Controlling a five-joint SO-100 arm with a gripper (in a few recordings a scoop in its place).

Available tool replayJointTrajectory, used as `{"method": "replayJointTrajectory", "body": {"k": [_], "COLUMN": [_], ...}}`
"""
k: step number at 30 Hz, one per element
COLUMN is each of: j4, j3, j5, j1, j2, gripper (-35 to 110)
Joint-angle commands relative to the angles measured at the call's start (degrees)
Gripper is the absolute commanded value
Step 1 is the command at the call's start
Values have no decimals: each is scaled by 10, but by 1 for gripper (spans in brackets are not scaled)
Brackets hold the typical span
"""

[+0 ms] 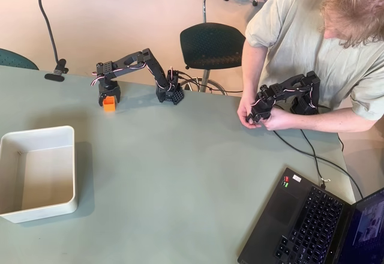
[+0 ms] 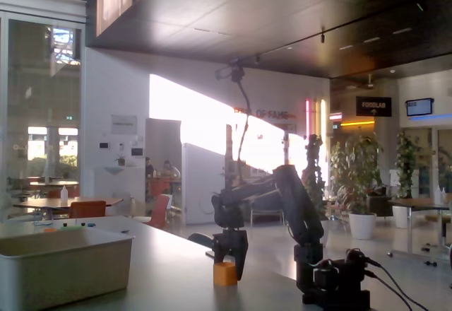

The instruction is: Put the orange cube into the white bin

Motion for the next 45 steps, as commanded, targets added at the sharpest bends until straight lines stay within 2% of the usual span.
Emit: {"method": "replayJointTrajectory", "body": {"k": [1, 17, 34, 41, 45], "j4": [-4, -4, -4, -5, -5], "j3": [-18, -18, -31, -30, -30], "j5": [4, 4, 4, 4, 4], "j1": [-4, -4, -4, -7, -14], "j2": [32, 33, 47, 46, 45], "gripper": [40, 33, 32, 17, 15]}}
